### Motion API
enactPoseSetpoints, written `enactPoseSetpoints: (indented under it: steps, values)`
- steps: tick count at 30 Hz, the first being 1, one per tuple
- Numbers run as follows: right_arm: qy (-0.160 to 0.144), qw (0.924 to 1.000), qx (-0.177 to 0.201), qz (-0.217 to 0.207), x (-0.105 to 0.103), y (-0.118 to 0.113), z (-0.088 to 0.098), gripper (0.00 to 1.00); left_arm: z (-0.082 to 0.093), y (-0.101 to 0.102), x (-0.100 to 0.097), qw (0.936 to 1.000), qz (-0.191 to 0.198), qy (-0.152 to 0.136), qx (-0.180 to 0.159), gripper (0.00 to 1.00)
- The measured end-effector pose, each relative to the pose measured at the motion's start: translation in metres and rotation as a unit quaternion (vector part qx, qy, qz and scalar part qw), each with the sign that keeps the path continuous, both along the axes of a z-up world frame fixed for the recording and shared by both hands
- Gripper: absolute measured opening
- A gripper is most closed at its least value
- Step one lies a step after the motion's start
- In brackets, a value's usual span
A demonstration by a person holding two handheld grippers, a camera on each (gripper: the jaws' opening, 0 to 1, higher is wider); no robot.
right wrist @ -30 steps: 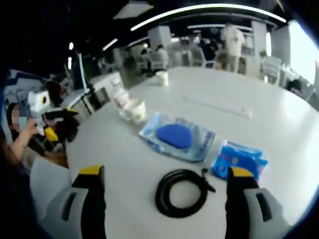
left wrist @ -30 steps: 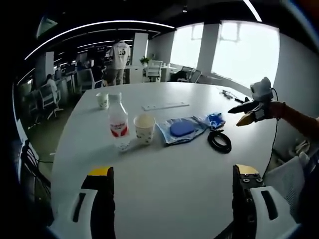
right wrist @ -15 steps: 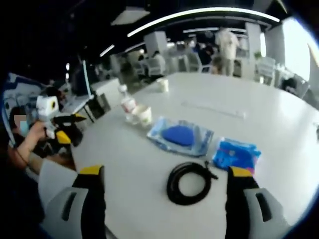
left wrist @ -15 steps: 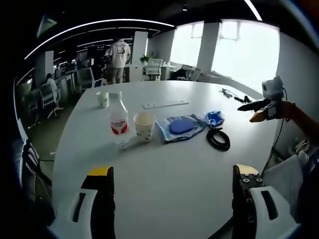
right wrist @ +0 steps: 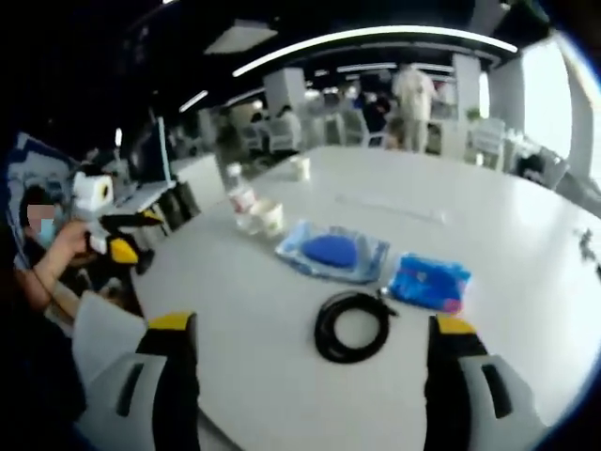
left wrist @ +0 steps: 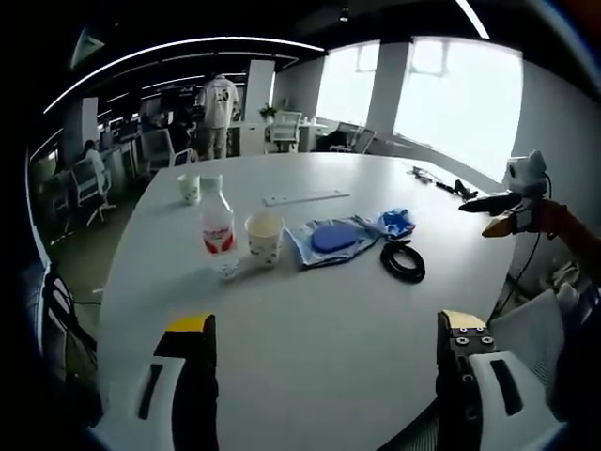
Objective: Arrange the tabletop items into an orderly group along one side of the table until the central work area is clear of visible clutter.
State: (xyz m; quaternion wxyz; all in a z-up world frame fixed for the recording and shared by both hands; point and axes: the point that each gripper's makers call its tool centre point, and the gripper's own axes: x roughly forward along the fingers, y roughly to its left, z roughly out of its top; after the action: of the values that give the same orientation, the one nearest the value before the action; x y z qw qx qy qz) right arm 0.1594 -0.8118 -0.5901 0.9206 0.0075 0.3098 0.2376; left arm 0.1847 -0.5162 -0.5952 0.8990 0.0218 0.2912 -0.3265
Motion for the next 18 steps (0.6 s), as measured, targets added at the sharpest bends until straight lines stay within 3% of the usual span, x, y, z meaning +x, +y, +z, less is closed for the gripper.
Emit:
enactPoseSetpoints:
  steps: [9,18]
  values:
    - [0.001,0.9998,-0.002,-0.022,-0.017,-0.009,-0.010,0.99,0.003,0.005,-0.004,0.9999,0.015,-0.005,0.001,0.97]
    - [-0.001,0.9993,0.004,-0.037,-0.026,-0.018,-0.014,0.99,-0.006,0.000,-0.016,0.9998,0.013,-0.003,0.016,0.96]
